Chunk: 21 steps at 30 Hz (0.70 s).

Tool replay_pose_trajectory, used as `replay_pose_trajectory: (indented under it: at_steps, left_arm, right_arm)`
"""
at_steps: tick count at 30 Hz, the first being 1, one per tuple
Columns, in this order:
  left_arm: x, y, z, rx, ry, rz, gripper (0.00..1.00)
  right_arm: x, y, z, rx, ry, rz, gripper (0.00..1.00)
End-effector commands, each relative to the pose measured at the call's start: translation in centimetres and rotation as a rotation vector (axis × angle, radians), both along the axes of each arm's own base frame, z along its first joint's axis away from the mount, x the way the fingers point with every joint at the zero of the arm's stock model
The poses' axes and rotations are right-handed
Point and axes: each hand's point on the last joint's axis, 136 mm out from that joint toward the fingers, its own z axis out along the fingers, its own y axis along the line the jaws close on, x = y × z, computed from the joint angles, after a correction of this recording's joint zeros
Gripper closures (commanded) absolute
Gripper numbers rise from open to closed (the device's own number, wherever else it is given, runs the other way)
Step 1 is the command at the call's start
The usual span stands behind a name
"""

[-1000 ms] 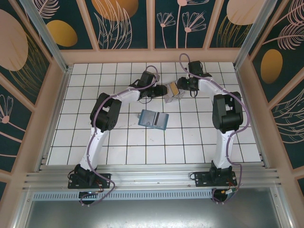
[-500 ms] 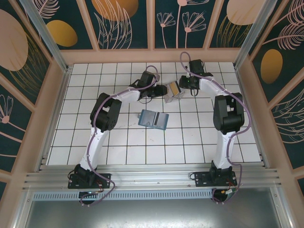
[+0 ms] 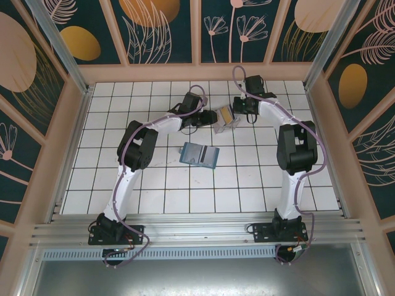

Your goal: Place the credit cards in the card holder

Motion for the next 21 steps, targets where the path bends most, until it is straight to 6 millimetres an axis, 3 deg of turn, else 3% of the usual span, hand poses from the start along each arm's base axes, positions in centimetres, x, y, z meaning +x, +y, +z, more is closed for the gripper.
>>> replay_pose_trajectory:
  at_steps: [1, 5, 10, 15, 17, 21]
  left_arm:
    - [-0.9, 0.7, -1.2, 0.04, 0.049, 0.009, 0.54]
    - [-0.9, 0.7, -1.0, 0.039, 0.045, 0.007, 0.54]
    - [-1.1, 0.8, -0.9, 0.04, 0.046, 0.007, 0.54]
    - [-1.2, 0.9, -1.1, 0.04, 0.049, 0.007, 0.54]
    - [-1.2, 0.8, -1.0, 0.038, 0.048, 0.008, 0.54]
    - [-1.1, 0.8, -0.9, 0.032, 0.046, 0.009, 0.54]
  right_arm:
    - [0.1, -0.3, 3.7, 0.004, -0.062, 0.009, 0.96]
    - [0.1, 0.0, 3.8, 0.017, -0.059, 0.022, 0.95]
    - [0.1, -0.5, 2.3, -0.016, -0.034, 0.009, 0.87]
    - [0.1, -1.5, 1.0, -0.079, -0.016, -0.015, 0.76]
    - [0.0, -1.4, 0.7, -0.083, -0.01, -0.012, 0.68]
    - [-0.1, -0.4, 0.0, -0.088, 0.004, 0.017, 0.63]
